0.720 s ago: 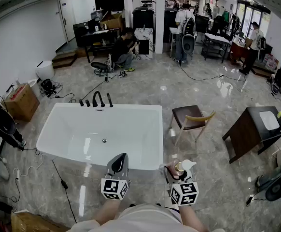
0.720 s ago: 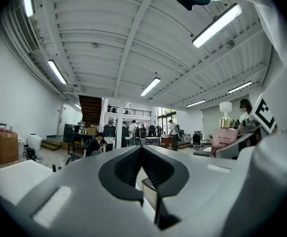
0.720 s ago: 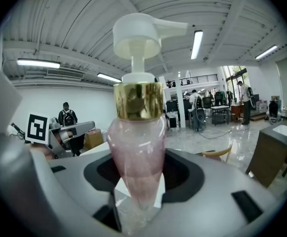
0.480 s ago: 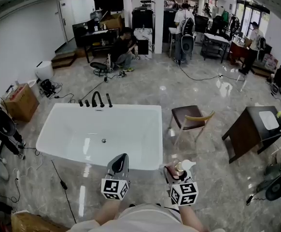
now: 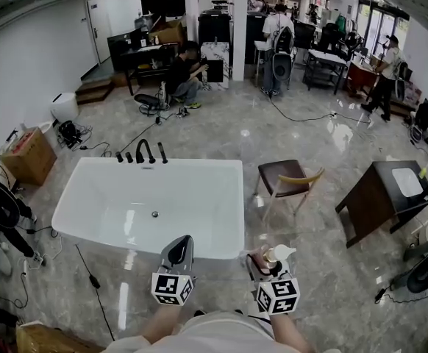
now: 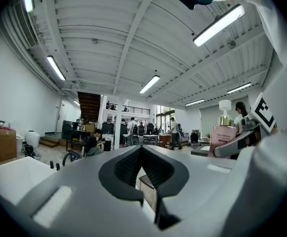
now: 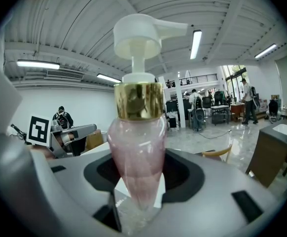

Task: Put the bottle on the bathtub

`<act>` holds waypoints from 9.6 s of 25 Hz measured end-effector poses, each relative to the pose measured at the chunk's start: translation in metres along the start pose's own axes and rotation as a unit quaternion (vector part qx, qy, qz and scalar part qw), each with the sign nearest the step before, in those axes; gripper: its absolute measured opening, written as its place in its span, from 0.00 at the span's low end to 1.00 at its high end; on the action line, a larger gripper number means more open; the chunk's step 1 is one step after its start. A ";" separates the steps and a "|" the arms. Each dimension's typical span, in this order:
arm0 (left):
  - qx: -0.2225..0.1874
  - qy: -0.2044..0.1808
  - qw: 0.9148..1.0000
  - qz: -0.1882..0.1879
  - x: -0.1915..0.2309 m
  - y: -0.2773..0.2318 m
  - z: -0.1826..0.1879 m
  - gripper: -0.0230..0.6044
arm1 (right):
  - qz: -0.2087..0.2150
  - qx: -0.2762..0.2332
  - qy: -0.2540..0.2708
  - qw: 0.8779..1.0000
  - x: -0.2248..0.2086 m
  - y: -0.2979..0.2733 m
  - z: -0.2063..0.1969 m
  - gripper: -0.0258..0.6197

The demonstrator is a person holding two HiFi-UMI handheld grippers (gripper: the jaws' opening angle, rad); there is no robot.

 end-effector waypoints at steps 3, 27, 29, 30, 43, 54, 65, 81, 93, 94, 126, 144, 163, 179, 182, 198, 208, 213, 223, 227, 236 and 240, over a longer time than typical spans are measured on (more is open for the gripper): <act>0.002 0.003 1.000 -0.001 -0.004 -0.007 -0.004 0.05 | 0.000 0.002 0.003 1.000 -0.006 0.001 0.000 0.37; 0.005 0.015 1.000 -0.020 0.018 -0.104 -0.046 0.05 | -0.014 0.023 0.002 1.000 -0.071 -0.078 -0.019 0.37; 0.009 0.019 0.999 -0.029 0.042 -0.120 -0.053 0.05 | -0.021 0.022 0.002 1.000 -0.066 -0.104 -0.019 0.37; 0.010 0.021 0.999 -0.034 0.053 -0.128 -0.055 0.05 | -0.027 0.021 0.002 0.999 -0.065 -0.118 -0.019 0.38; 0.016 0.026 0.998 -0.062 0.172 -0.190 -0.076 0.05 | -0.064 0.013 0.032 0.997 -0.035 -0.253 -0.003 0.37; 0.021 0.030 0.999 -0.029 0.184 -0.223 -0.087 0.05 | -0.031 0.033 0.027 0.999 -0.054 -0.295 -0.005 0.37; 0.028 0.028 0.999 -0.024 0.170 -0.262 -0.101 0.05 | -0.010 0.038 0.023 0.999 -0.087 -0.322 -0.006 0.38; 0.063 0.017 0.998 -0.015 0.192 -0.288 -0.156 0.05 | -0.034 0.065 0.016 0.997 -0.129 -0.370 -0.066 0.38; 0.105 0.031 0.994 -0.019 0.205 -0.314 -0.262 0.05 | -0.044 0.093 0.013 0.995 -0.175 -0.426 -0.167 0.38; 0.112 0.041 0.993 -0.016 0.205 -0.314 -0.275 0.05 | -0.047 0.094 0.011 0.994 -0.176 -0.429 -0.178 0.38; 0.113 0.031 0.993 0.017 0.237 -0.325 -0.444 0.05 | -0.080 0.093 0.046 0.991 -0.353 -0.738 -0.317 0.38; 0.124 0.040 0.991 0.026 0.231 -0.323 -0.452 0.05 | -0.106 0.092 0.038 0.989 -0.375 -0.799 -0.325 0.38; 0.153 0.060 0.986 0.022 0.224 -0.312 -0.453 0.05 | -0.155 0.087 0.036 0.983 -0.374 -0.797 -0.325 0.38; 0.141 0.051 0.988 0.025 0.223 -0.313 -0.440 0.05 | -0.131 0.072 0.063 0.987 -0.364 -0.762 -0.317 0.58; 0.123 0.037 0.991 0.025 0.229 -0.313 -0.434 0.05 | -0.118 0.071 0.082 0.987 -0.355 -0.742 -0.315 0.58; 0.114 0.025 0.993 0.030 0.226 -0.299 -0.422 0.05 | -0.099 0.067 0.065 0.991 -0.264 -0.561 -0.322 0.57; 0.109 0.025 0.993 0.028 0.216 -0.291 -0.412 0.05 | -0.110 0.059 0.053 0.991 -0.225 -0.502 -0.311 0.05; 0.104 0.024 0.994 0.029 0.215 -0.289 -0.392 0.05 | -0.111 0.055 0.051 0.991 -0.208 -0.487 -0.288 0.05; 0.075 0.009 0.997 0.011 0.215 -0.310 -0.258 0.05 | -0.093 0.059 0.033 0.993 -0.184 -0.444 -0.159 0.05; 0.049 -0.013 0.999 0.002 0.218 -0.318 -0.199 0.05 | -0.062 0.040 0.045 0.996 -0.164 -0.435 -0.104 0.05; 0.012 0.004 1.000 -0.005 0.193 -0.285 -0.121 0.05 | -0.003 0.025 0.040 0.999 -0.098 -0.383 -0.037 0.05; 0.016 0.007 1.000 0.000 0.176 -0.256 -0.105 0.05 | 0.004 0.029 0.026 0.999 -0.088 -0.349 -0.035 0.05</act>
Point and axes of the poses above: the fingertips, and each gripper's own axes: y backward along the fingers, x to its left, z out of its top, the point moved 2 cm from there along y, backward along the fingers, and after that the axes turned 14 degrees about -x, right-handed, at the moved point
